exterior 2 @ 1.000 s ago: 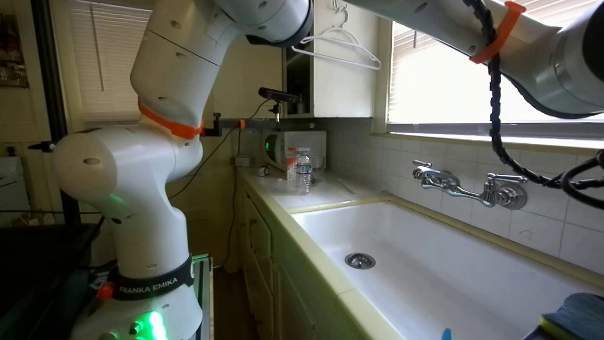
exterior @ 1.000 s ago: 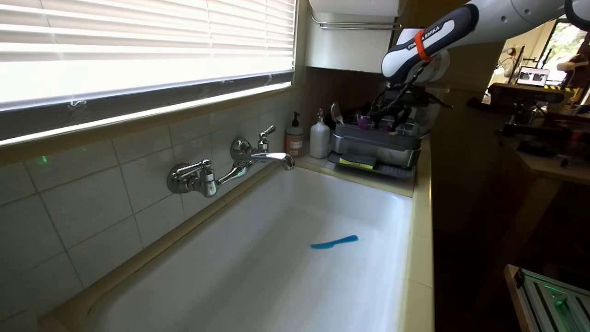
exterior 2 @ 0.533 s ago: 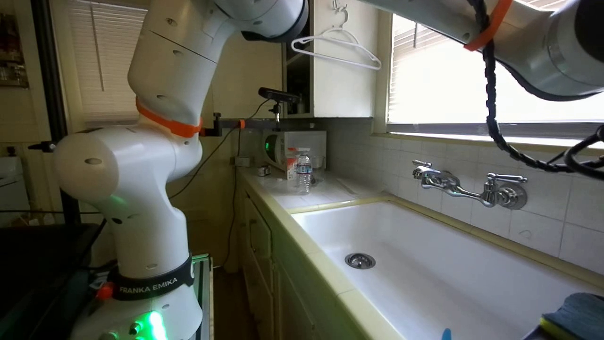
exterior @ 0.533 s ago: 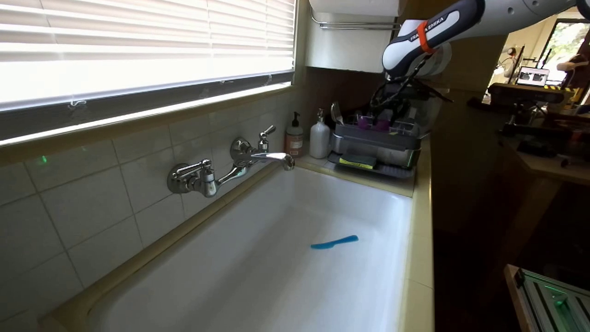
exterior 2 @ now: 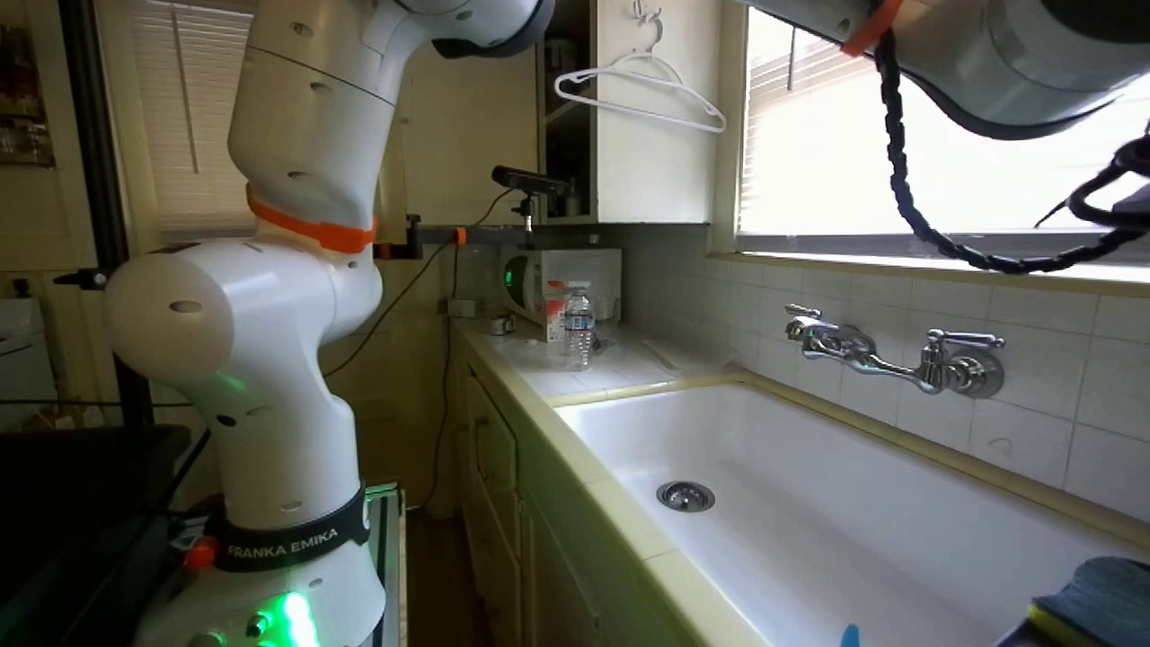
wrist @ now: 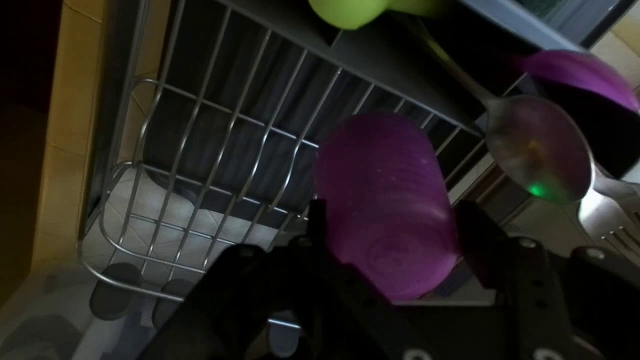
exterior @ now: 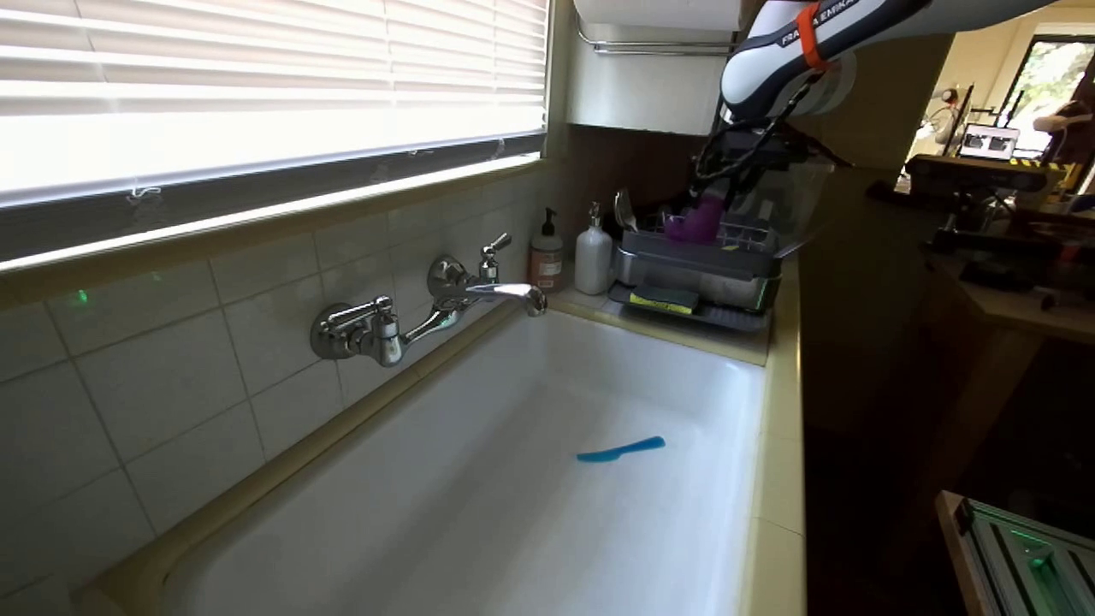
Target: Put the cup in the sink
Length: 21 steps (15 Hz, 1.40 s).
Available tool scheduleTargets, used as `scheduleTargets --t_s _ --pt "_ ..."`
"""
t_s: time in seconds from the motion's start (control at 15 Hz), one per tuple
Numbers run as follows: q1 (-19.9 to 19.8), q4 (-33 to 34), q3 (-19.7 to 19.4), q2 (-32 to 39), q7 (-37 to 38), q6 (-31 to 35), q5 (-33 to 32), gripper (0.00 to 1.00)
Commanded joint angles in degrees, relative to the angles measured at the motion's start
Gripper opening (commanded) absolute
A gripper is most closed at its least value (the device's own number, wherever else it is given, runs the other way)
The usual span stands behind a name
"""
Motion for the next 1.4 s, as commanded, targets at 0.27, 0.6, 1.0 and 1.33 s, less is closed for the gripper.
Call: scheduleTargets --t_s 0.27,0.6,1.0,1.33 --pt "3.14 -8.92 0.00 -10.52 -3.81 0.99 -3.69 0.40" --pt "4.40 -12.72 0.93 -15.42 -5.75 0.45 -5.14 0.40" --pt "5.43 -17.80 2.51 -20.27 -9.42 -0.81 -3.55 0.40" --pt "6.85 -21.77 4.09 -22.78 -13.74 -2.71 -1.81 0.40"
